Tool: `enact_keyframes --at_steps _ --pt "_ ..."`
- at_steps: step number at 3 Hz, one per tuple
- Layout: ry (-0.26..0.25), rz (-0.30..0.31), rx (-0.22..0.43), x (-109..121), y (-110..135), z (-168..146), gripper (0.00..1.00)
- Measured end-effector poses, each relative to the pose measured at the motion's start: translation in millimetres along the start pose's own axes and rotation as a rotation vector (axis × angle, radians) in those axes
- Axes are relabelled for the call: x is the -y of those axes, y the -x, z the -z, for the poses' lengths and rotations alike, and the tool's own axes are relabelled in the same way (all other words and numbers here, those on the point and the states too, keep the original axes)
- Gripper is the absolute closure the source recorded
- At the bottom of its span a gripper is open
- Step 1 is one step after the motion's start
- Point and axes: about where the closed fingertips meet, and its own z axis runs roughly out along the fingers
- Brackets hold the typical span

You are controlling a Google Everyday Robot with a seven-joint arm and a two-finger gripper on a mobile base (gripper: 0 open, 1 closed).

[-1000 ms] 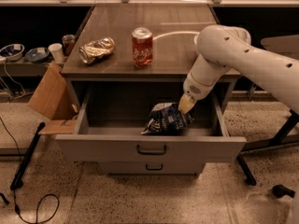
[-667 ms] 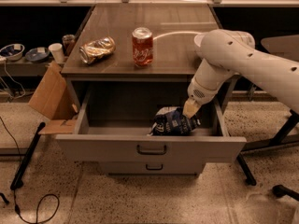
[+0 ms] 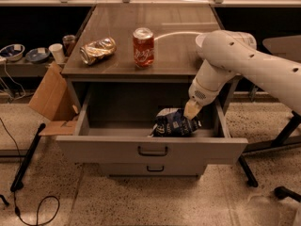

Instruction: Place blue chip bag into top drawer

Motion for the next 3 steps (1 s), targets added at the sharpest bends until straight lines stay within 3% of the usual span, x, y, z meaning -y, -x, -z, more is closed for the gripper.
enact_keyframes --at_steps 3 --pt "0.008 -0.009 0.009 -0.3 0.6 -1.0 0.07"
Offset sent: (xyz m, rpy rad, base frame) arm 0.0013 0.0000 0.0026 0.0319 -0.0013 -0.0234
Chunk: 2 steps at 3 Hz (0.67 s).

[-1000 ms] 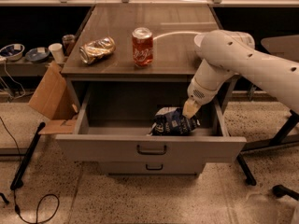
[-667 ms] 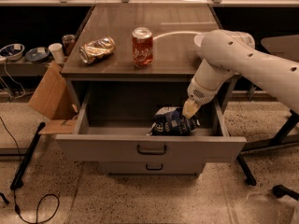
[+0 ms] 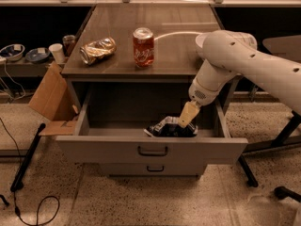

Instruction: Place blue chip bag into top drawer

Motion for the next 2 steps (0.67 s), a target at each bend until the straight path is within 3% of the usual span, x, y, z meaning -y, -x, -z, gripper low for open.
enact_keyframes --at_steps 1,2 --pt "0.0 0.0 0.0 0.0 0.0 -0.1 0.0" --pt "0.0 0.0 0.0 0.0 0.0 -0.1 0.0"
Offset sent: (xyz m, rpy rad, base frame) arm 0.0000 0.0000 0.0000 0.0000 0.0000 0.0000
